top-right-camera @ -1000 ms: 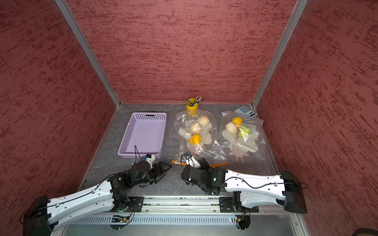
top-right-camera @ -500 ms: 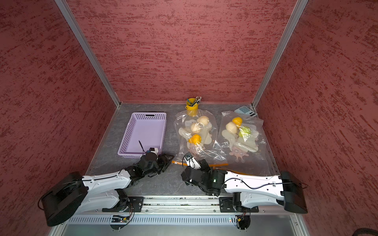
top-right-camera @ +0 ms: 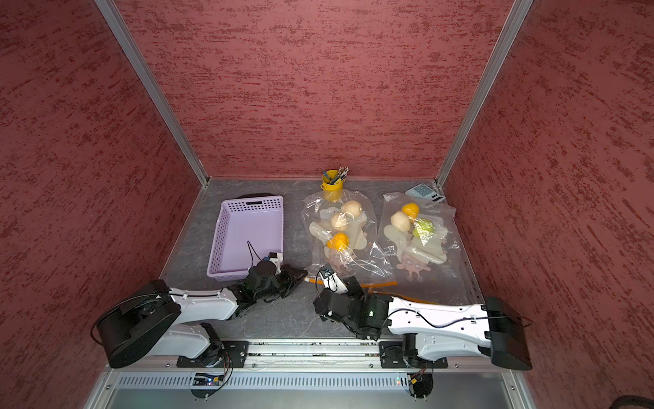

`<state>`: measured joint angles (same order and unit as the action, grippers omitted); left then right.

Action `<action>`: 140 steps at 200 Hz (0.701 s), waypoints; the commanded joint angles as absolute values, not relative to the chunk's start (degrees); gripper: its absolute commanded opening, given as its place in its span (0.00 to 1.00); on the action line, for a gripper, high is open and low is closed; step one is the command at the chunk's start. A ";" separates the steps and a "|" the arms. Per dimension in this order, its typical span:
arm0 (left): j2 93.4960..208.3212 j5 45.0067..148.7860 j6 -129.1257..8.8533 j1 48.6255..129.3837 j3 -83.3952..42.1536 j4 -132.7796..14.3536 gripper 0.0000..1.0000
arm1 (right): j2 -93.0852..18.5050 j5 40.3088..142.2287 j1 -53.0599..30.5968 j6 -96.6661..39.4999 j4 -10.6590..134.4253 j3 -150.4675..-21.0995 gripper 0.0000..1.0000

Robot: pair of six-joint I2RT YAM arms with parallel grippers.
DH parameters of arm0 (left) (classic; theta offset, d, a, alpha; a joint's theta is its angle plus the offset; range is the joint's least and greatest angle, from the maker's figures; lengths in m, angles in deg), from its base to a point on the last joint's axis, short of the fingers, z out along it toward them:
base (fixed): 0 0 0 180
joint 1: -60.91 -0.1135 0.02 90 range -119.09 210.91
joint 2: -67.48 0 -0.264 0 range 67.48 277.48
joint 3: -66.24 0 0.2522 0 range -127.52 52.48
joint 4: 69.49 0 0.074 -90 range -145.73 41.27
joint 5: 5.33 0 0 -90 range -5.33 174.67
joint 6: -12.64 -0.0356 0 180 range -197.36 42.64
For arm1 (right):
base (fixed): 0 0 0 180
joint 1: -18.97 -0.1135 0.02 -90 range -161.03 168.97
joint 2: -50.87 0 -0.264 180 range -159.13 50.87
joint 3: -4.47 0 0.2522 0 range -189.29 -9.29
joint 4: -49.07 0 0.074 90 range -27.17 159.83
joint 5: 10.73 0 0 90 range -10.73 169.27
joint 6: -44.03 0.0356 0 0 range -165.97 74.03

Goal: Open the zip-top bag and take out the pear
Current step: Unzip the zipper on the zipper food storage bag.

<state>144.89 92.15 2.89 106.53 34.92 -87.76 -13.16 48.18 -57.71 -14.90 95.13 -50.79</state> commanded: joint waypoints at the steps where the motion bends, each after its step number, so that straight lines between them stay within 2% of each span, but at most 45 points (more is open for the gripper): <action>1: 140.66 92.63 0.49 106.84 35.05 -79.90 0.11 | -13.94 49.06 -57.95 -15.70 93.67 -51.31 0.99; 42: 133.31 91.64 -3.22 107.03 33.32 -70.50 0.11 | -19.43 52.09 -57.93 -23.39 92.54 -56.11 0.99; 78: 133.75 93.28 -3.96 106.87 32.96 -70.30 0.11 | -24.09 53.43 -57.80 -32.59 89.21 -60.41 0.97; 121: 132.16 92.86 -4.34 107.13 32.84 -68.89 0.18 | -29.02 54.42 -57.09 -40.25 88.37 -64.05 0.88; 140: 130.49 92.80 -4.80 107.14 32.33 -66.67 0.20 | -30.38 55.77 -56.00 -41.58 88.61 -64.66 0.80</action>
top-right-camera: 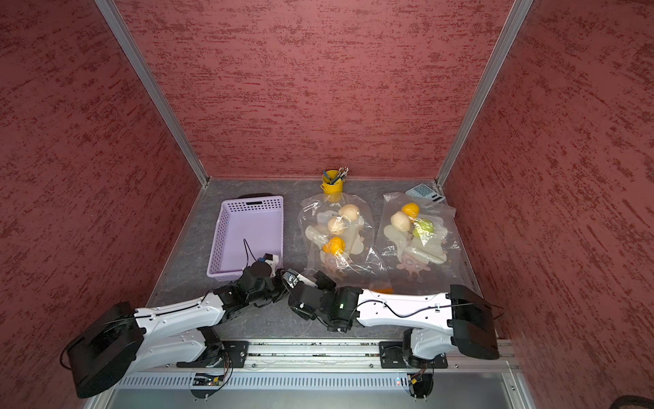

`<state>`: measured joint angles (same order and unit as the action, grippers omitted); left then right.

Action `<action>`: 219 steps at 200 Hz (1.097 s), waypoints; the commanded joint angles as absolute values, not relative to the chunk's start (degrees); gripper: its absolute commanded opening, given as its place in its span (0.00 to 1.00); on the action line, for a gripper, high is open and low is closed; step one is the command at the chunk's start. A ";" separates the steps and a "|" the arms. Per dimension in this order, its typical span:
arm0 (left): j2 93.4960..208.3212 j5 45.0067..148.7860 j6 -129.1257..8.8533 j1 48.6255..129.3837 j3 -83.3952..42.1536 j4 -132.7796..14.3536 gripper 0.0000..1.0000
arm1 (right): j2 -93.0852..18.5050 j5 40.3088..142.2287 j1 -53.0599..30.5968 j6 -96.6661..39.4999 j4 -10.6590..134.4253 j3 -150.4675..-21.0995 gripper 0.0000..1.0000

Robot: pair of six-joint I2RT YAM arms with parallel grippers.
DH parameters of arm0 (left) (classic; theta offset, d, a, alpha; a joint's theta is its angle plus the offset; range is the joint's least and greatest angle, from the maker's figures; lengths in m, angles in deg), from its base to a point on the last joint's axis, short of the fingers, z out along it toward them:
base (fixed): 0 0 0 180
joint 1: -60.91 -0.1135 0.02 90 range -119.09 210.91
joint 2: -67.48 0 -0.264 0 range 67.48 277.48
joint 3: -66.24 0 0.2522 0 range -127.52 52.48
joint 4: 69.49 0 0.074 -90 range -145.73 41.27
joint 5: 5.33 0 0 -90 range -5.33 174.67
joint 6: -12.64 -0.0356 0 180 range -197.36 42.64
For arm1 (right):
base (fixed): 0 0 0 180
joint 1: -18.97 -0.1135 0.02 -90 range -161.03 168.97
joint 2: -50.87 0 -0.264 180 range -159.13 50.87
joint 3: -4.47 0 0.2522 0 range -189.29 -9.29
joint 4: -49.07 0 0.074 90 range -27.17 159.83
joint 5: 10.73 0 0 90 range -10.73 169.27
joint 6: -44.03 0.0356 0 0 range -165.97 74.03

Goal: Open the zip-top bag and take out the pear
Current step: Unzip the zipper on the zipper food storage bag.

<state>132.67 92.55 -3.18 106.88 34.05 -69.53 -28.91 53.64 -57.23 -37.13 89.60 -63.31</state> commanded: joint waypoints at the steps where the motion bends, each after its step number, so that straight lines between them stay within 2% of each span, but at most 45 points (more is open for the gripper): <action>1: 130.45 92.77 -4.87 107.14 32.25 -66.56 0.20 | -30.40 55.88 -55.95 -41.67 88.56 -64.66 0.79; 17: 129.32 92.78 -5.20 107.14 32.22 -65.51 0.19 | -31.07 56.68 -55.48 -42.38 88.37 -64.76 0.79; 46: 129.23 92.91 -5.43 107.09 32.18 -65.22 0.00 | -32.15 56.69 -54.54 -43.07 87.22 -64.43 0.77; 73: 129.80 93.20 -5.53 107.21 31.83 -65.46 0.00 | -33.58 56.03 -53.80 -43.16 86.94 -65.03 0.74; 121: 128.75 93.46 -5.67 107.19 31.55 -64.41 0.00 | -35.97 53.94 -53.63 -45.58 86.51 -66.77 0.74; 146: 128.74 93.82 -5.64 107.13 31.50 -64.57 0.00 | -36.66 50.55 -53.62 -46.96 85.33 -66.55 0.68; 162: 128.92 94.12 -5.46 107.12 31.48 -64.78 0.00 | -36.77 49.29 -53.58 -47.69 84.22 -66.57 0.60; 219: 129.71 94.68 -4.94 107.09 31.54 -66.10 0.00 | -38.28 51.04 -52.84 -48.98 83.50 -66.75 0.55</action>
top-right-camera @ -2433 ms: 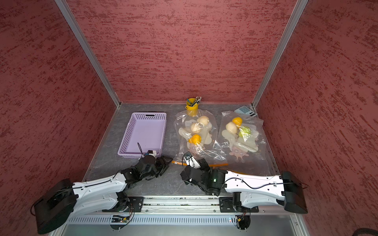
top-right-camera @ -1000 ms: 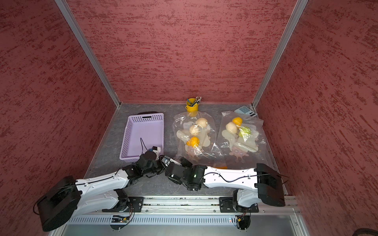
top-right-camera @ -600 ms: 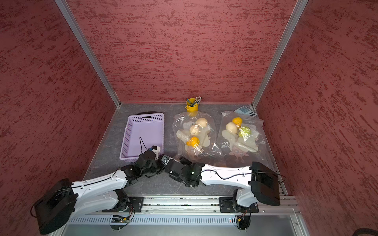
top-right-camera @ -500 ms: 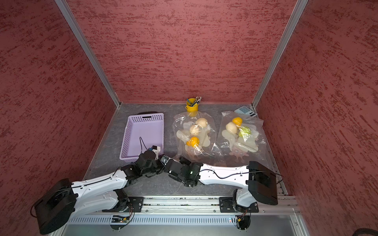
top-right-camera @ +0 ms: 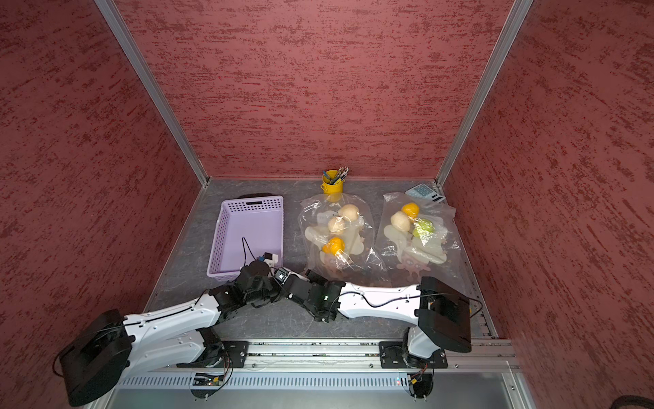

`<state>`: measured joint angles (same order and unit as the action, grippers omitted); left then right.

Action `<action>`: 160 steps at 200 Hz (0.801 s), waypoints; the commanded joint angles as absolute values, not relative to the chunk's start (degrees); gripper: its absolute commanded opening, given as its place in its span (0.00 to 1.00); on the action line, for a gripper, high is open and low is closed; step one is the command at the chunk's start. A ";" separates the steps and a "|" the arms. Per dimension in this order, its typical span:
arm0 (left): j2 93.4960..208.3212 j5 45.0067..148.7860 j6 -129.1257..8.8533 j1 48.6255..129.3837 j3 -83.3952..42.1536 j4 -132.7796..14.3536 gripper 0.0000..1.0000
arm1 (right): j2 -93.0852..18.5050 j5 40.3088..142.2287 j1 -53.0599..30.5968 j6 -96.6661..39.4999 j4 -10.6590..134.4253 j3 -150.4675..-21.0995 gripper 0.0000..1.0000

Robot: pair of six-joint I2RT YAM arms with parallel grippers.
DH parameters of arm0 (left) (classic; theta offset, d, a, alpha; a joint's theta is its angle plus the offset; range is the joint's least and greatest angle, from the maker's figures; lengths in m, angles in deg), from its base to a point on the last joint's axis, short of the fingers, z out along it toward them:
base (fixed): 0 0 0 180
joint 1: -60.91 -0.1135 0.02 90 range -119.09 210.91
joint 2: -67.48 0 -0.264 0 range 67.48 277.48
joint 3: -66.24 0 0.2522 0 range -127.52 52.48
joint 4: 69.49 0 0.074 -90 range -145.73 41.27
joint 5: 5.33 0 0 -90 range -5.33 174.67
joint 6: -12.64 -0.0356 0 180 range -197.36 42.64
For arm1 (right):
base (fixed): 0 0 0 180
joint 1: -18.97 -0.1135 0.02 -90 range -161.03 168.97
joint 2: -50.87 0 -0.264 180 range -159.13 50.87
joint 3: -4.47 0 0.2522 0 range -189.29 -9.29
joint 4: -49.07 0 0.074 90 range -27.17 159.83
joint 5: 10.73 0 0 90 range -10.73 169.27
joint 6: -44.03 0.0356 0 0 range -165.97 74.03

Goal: Open the zip-top bag and take out the pear
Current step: Unzip the zipper on the zipper food storage bag.

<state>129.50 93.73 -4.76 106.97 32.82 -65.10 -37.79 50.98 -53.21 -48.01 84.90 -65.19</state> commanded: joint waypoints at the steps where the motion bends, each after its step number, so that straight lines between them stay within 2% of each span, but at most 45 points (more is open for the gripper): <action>1: 129.75 94.64 -4.93 107.11 31.55 -66.10 0.00 | -38.26 51.05 -52.84 -49.01 83.45 -66.68 0.55; 81: 130.34 95.26 -4.51 106.87 31.48 -66.72 0.00 | -40.88 52.02 -52.40 -48.92 81.55 -66.36 0.56; 160: 130.50 99.54 -2.05 104.34 32.59 -70.81 0.00 | -32.84 50.75 -54.03 -46.84 76.84 -58.71 0.60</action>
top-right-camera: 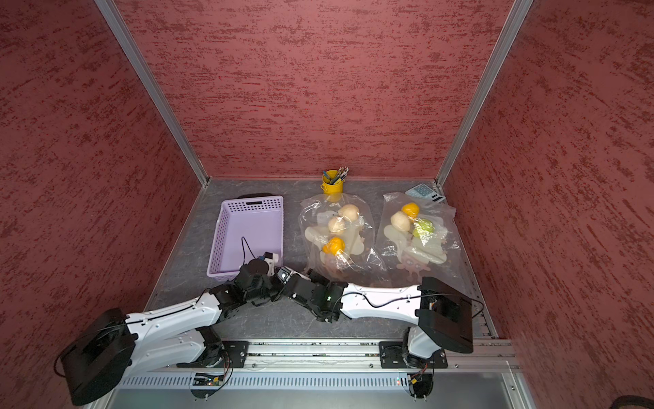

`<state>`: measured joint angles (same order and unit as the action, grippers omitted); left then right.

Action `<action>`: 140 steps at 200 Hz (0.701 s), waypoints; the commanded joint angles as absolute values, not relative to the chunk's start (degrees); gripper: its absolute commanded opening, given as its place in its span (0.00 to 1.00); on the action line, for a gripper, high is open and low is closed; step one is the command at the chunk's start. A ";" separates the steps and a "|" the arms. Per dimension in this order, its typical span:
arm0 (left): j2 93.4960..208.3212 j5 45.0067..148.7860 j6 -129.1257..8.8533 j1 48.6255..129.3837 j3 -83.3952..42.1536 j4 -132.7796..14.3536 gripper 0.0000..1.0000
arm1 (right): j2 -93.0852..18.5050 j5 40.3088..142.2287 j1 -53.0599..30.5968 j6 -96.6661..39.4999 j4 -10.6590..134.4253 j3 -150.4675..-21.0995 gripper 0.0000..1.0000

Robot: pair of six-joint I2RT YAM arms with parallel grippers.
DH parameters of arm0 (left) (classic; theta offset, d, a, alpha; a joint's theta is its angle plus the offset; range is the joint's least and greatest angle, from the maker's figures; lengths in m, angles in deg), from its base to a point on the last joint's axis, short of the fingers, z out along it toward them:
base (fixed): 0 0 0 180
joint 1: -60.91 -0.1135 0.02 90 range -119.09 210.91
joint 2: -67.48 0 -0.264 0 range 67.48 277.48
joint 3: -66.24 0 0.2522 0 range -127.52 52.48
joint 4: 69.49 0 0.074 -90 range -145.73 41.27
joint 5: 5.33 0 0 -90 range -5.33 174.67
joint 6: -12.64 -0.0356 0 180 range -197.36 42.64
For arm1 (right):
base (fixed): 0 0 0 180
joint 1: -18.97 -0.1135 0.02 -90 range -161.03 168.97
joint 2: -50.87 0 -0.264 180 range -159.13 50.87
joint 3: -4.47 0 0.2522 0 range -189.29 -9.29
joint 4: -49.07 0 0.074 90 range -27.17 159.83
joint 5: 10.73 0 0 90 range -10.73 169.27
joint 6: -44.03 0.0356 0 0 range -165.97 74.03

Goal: Open the zip-top bag and take out the pear
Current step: Unzip the zipper on the zipper food storage bag.

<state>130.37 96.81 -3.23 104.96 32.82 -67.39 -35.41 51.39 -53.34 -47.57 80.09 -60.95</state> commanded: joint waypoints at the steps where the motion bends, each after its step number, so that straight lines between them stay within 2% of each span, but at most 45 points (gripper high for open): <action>1: 130.50 99.66 -2.00 104.33 32.61 -70.92 0.00 | -32.86 50.59 -54.01 -46.89 76.82 -58.61 0.60; 57: 130.15 100.88 -1.67 104.42 32.18 -70.75 0.00 | -33.29 47.42 -53.89 -49.05 74.49 -58.46 0.58; 140: 128.76 101.04 -1.86 104.45 32.18 -69.63 0.00 | -35.25 45.99 -52.68 -50.09 72.90 -58.60 0.47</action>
